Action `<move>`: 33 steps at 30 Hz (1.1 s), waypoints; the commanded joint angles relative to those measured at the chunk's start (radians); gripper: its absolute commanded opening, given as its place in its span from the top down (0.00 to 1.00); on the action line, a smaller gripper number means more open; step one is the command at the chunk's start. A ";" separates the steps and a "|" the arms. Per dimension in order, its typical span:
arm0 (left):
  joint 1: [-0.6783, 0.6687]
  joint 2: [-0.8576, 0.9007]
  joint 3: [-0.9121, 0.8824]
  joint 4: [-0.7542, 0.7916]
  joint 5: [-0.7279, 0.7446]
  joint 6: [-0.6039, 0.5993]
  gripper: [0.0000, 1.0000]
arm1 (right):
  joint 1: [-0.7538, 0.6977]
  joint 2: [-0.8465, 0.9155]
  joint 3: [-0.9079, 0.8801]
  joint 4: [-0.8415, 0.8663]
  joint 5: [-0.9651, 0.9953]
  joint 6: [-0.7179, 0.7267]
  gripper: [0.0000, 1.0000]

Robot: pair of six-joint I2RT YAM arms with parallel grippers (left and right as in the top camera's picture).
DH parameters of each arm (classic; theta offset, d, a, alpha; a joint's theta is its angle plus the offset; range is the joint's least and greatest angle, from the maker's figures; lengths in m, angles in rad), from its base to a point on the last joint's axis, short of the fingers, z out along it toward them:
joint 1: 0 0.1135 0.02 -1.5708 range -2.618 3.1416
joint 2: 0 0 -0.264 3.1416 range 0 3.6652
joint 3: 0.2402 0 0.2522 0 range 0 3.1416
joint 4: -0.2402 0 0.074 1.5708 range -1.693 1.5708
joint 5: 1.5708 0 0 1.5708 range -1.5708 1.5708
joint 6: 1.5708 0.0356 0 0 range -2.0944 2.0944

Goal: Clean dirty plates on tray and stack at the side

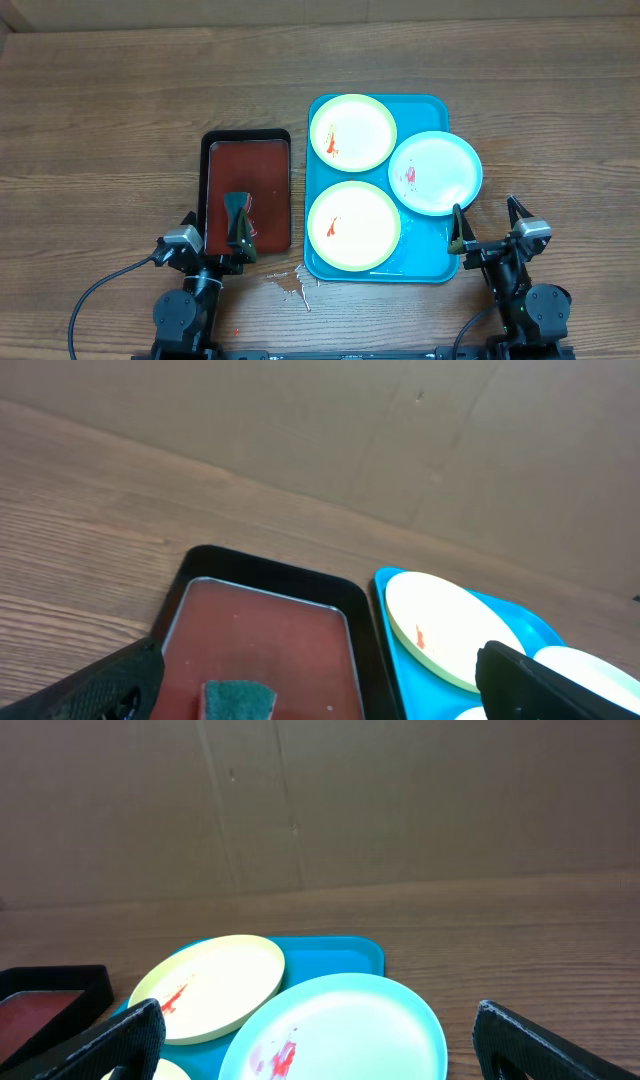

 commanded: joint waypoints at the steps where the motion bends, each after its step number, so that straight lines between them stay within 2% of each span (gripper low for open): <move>1: 0.005 -0.008 -0.003 0.005 -0.040 0.008 0.00 | 0.007 -0.008 -0.010 0.005 0.010 0.001 0.00; 7: 0.005 -0.008 -0.003 0.006 -0.026 0.001 0.00 | 0.007 -0.008 -0.010 0.005 0.009 0.001 0.00; 12: 0.005 -0.008 -0.003 0.021 0.077 -0.058 0.00 | 0.007 -0.008 -0.010 0.006 -0.010 0.008 0.00; 16: 0.005 -0.008 -0.003 0.149 0.180 -0.068 0.00 | 0.007 -0.008 -0.009 0.063 -0.160 0.008 0.00; 20: 0.005 -0.006 0.053 0.195 0.180 -0.068 0.00 | 0.007 -0.006 0.043 0.061 -0.277 0.037 0.00; 22: 0.005 0.008 0.117 0.162 0.166 -0.062 0.00 | 0.007 0.005 0.098 0.032 -0.276 0.053 0.00; 26: 0.005 0.129 0.328 0.031 0.137 0.031 0.00 | 0.007 0.114 0.290 -0.087 -0.275 0.050 0.00; 29: 0.005 0.299 0.533 -0.118 0.139 0.054 0.00 | 0.007 0.299 0.503 -0.212 -0.275 0.049 0.00; 33: 0.005 0.547 0.813 -0.357 0.179 0.055 0.00 | 0.007 0.562 0.814 -0.464 -0.275 0.049 0.00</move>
